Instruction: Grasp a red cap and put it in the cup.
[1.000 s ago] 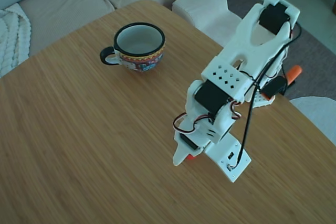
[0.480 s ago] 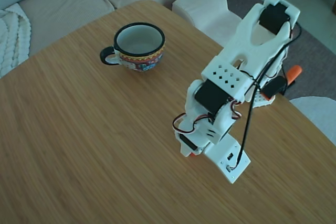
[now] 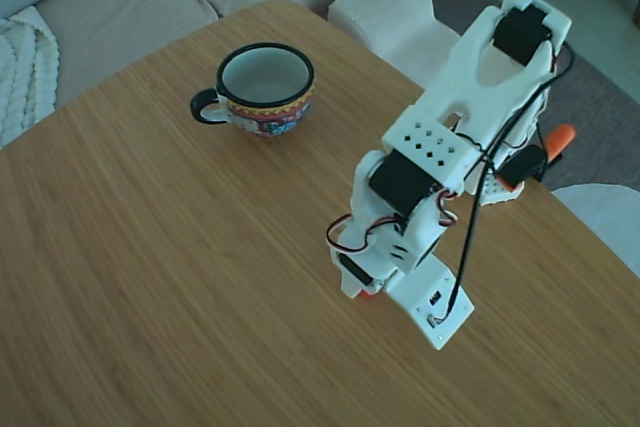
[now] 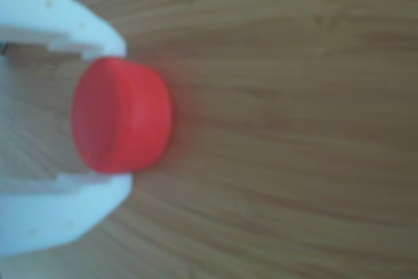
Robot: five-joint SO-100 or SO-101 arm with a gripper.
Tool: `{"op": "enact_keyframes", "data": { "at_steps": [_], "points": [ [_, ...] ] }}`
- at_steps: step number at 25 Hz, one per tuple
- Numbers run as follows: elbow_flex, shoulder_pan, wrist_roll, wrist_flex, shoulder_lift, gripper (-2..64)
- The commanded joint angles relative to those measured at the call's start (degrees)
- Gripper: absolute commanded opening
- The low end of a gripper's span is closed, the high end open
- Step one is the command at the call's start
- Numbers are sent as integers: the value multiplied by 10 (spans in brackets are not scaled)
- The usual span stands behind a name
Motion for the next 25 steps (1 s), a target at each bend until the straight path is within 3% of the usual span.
{"op": "enact_keyframes", "data": {
  "at_steps": [1,17,25],
  "points": [
    [-21,21,-1,8,82,1],
    [-62,173,-4,203,504,1],
    [-54,337,-4,224,621,1]
  ]
}}
